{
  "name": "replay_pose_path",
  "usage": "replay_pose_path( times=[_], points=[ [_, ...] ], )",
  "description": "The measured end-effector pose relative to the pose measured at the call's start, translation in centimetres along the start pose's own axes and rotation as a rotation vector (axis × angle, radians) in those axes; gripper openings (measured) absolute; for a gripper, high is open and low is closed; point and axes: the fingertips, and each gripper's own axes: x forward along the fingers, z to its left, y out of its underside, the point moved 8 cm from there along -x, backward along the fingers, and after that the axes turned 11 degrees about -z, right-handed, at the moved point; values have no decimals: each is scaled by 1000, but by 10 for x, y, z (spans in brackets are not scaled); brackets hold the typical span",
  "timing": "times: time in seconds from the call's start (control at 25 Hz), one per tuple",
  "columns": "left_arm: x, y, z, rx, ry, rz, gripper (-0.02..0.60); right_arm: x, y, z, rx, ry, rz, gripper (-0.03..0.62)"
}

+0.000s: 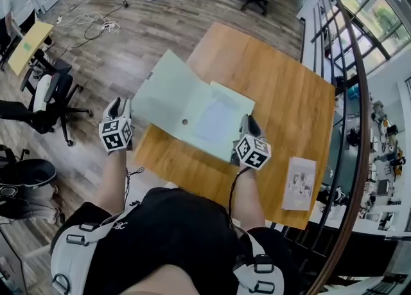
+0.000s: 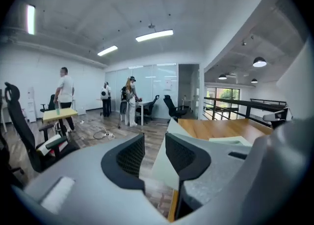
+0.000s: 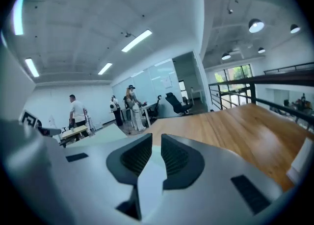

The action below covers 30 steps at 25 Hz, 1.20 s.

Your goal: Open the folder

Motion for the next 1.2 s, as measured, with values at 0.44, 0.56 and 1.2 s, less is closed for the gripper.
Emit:
replay_pose_path(
  times=[0.44,0.56,1.2],
  points=[
    [-14,-112,-122,208,209,-277,3,-22,-104,59,-136,-130,-300,6],
    [-14,-102,-145,118,282,-242,3,-29,-102,66,-139,-140,-325,6],
    [-22,-111,-188,120,385,-251,3,-46,-103,58,-133,-163,-306,6]
  ],
)
